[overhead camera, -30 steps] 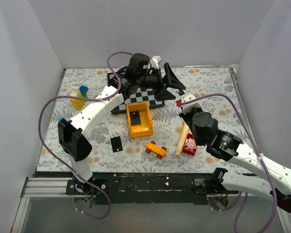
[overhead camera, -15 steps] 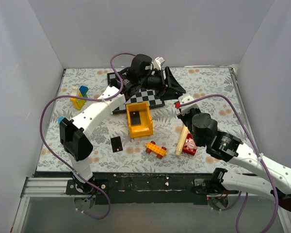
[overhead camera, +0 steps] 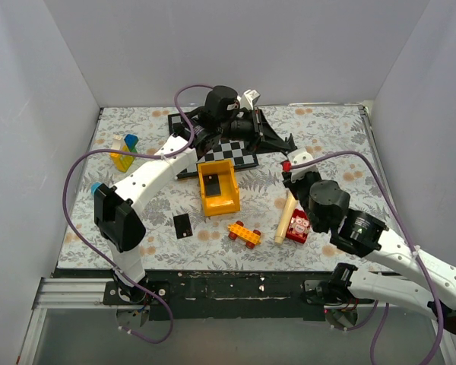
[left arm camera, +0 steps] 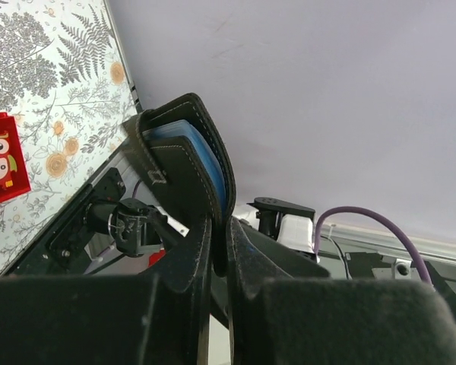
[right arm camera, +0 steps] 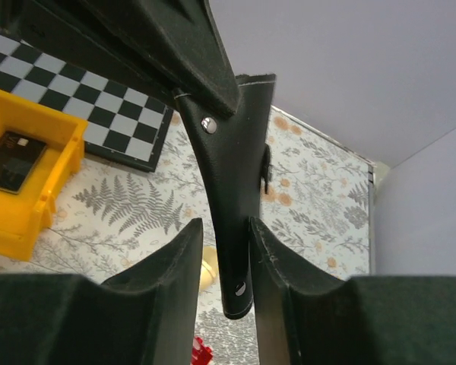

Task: Put the credit cards into the card holder
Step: Open the card holder at the center of the board.

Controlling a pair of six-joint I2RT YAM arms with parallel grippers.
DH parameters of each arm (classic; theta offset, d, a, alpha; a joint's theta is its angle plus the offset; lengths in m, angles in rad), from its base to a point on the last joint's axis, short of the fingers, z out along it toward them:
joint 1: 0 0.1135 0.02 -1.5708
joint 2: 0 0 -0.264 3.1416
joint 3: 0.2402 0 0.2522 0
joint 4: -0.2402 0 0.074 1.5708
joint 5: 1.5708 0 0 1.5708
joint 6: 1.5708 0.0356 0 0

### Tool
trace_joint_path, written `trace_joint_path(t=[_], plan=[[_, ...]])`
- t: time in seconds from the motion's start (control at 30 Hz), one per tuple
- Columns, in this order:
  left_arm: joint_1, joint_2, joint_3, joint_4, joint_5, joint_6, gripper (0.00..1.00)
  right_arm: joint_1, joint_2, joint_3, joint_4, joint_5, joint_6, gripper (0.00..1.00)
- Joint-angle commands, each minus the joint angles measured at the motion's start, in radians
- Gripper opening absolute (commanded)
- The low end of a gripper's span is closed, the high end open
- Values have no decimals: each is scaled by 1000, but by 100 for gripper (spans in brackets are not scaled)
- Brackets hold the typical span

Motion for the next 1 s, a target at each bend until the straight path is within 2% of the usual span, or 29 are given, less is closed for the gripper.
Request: trace_joint_path(t=[0.0,0.07,0.13,0.3,0.43,0.57,0.73,0.83,0.97], plan=[[-8,-15,-25,24,-18,23,0,12,-61,-9,96,-70,46,46],[-3,-22,-36,29,-32,30,0,12,-74,-9,78,-108,69,57],[4,-32,-51,32,-47,43,0,11,-85,-2,61,-145,92,64],[44,-81,-115,49,-104,90,0,11,-125,-4,53,-216,170,73],[87,-159,-171,57,-159,209,0,5,-151,2,70,-221,229,82],[132,-236,-223,58,-151,325,0,-49,-133,40,17,-254,273,84],[196,-254,-258,57,84,446,0,-289,-107,80,-68,-533,446,84],[209,-249,-277,44,238,522,0,-432,-98,79,-66,-800,509,84],[209,-253,-277,-56,266,665,0,-515,-93,65,-17,-1056,519,84]])
